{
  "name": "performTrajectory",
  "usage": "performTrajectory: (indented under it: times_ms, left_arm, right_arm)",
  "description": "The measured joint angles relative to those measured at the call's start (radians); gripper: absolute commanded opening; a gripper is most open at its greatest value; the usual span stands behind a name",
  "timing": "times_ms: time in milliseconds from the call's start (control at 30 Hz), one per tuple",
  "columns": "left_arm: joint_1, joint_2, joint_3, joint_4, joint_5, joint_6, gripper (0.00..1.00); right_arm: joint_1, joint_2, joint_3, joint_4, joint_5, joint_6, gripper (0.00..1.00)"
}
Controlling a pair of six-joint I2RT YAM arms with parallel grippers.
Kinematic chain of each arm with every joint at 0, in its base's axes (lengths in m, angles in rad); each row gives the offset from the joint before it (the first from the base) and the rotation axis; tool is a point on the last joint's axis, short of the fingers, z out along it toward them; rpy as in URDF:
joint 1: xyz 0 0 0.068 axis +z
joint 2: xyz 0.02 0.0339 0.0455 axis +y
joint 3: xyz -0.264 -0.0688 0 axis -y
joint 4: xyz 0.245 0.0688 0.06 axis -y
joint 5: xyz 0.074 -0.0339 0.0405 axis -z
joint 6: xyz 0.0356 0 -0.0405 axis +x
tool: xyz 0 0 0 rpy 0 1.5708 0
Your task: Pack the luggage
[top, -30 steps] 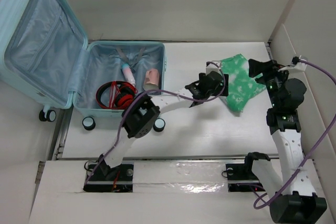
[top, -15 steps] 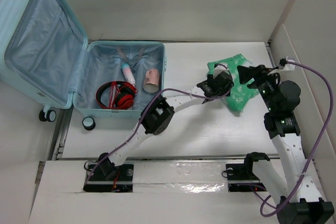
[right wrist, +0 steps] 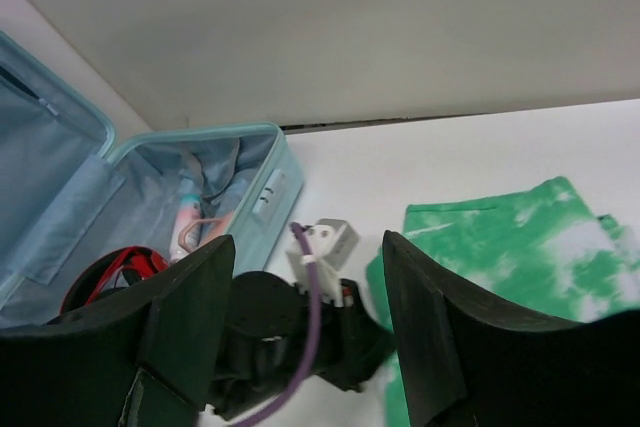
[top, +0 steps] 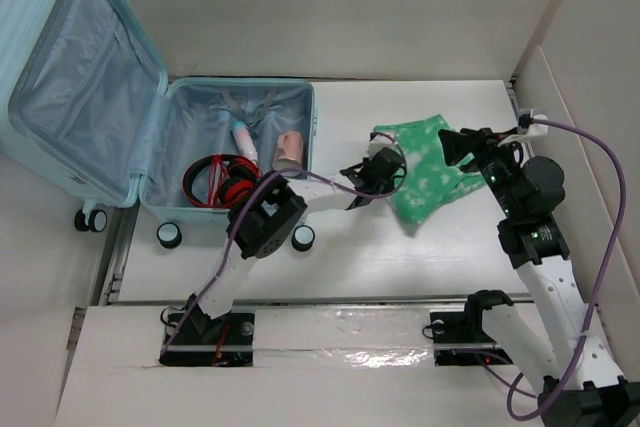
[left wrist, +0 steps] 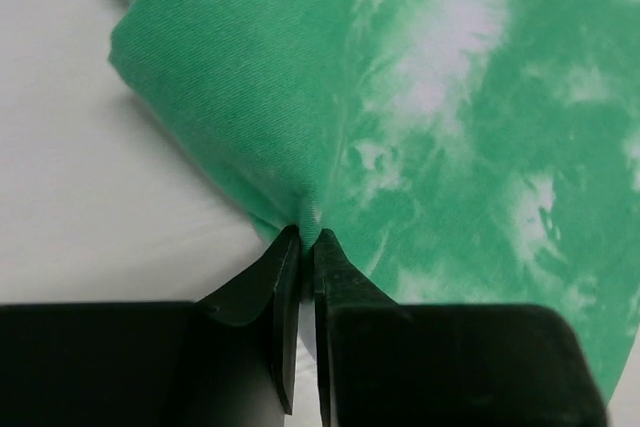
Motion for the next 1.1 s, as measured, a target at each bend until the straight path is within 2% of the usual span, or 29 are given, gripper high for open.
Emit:
performTrajectory:
  times_ms: [33,100,133,167,233,500,700,800,900,933,1000,1033,1100]
  left_arm:
    - [0.013,-0.047,-0.064,-0.001,-0.002,0.002,0.19]
    - [0.039,-0.120,-0.164,0.002,-0.008,0.010,0.45]
    - [0.053,-0.153,-0.210,0.002,-0.010,0.013,0.66]
    - [0.060,-0.167,-0.228,0.002,-0.010,0.016,0.72]
    - [0.090,-0.204,-0.275,0.001,-0.009,0.006,0.79]
    - [0.092,-0.198,-0.273,-0.004,0.016,-0.007,0.79]
    - [0.086,-0.084,-0.116,-0.001,0.037,-0.010,0.75]
    - [0.080,-0.040,-0.051,-0.006,0.037,-0.010,0.68]
    - [0.075,-0.022,-0.031,-0.009,0.028,-0.010,0.45]
    - [0.074,-0.020,-0.029,-0.010,0.028,-0.007,0.29]
    - [0.074,-0.010,-0.023,-0.004,0.021,-0.005,0.16]
    - [0.074,-0.008,-0.019,-0.002,0.020,-0.003,0.01]
    - [0.074,-0.007,-0.012,0.006,0.023,0.006,0.00]
  right_arm:
    - [0.008,0.004,0.000,0.000,0.002,0.000,0.67]
    - [0.029,0.015,0.000,0.003,0.006,-0.001,0.67]
    - [0.041,0.023,0.000,0.004,0.008,-0.002,0.67]
    - [0.054,0.029,-0.001,0.004,0.013,-0.003,0.67]
    - [0.079,0.040,-0.001,0.004,0.027,-0.008,0.68]
    - [0.138,0.061,-0.001,0.007,0.083,-0.023,0.68]
    - [0.159,0.071,-0.002,0.007,0.109,-0.029,0.68]
    - [0.163,0.070,-0.002,0.007,0.118,-0.034,0.68]
    - [0.164,0.066,-0.002,0.007,0.122,-0.037,0.68]
    - [0.165,0.063,-0.002,0.006,0.122,-0.037,0.68]
    - [0.170,0.057,-0.002,0.007,0.121,-0.037,0.68]
    - [0.172,0.052,-0.002,0.006,0.121,-0.037,0.68]
    - [0.180,0.040,-0.002,0.006,0.121,-0.037,0.68]
